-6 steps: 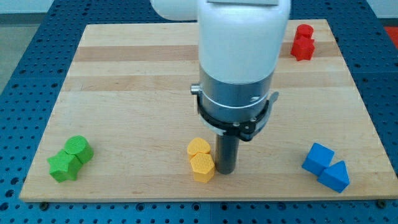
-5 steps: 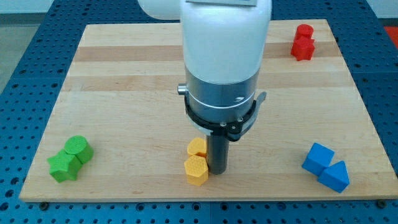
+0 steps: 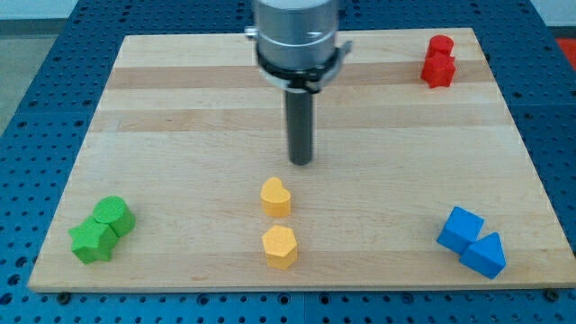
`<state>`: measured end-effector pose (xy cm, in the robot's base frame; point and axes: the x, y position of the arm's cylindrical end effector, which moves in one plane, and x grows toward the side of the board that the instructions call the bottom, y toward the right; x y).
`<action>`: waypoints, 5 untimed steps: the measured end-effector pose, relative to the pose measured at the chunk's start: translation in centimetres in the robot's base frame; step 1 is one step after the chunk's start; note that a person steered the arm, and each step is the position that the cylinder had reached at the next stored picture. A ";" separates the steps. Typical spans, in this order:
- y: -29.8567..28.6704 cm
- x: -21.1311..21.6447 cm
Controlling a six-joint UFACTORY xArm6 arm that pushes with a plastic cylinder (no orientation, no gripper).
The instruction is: Push the yellow heart towards the center left of the board
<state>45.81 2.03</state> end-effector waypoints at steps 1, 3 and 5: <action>3.7 3.6; 2.8 8.6; 0.9 9.7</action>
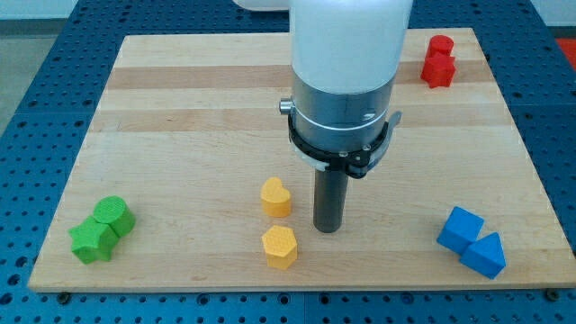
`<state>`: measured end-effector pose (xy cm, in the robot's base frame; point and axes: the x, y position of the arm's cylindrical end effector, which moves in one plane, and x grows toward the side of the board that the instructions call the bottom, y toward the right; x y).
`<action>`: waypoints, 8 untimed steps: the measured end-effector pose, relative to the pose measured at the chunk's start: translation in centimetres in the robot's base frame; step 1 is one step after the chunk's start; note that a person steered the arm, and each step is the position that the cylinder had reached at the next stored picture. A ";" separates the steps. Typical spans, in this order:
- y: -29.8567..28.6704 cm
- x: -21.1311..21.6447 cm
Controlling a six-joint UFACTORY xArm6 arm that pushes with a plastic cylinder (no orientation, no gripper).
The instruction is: Push the yellow heart towards the center left of the board
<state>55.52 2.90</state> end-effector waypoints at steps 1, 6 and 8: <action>-0.1 0.0; -8.3 -3.2; -13.0 -8.8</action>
<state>46.74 -10.06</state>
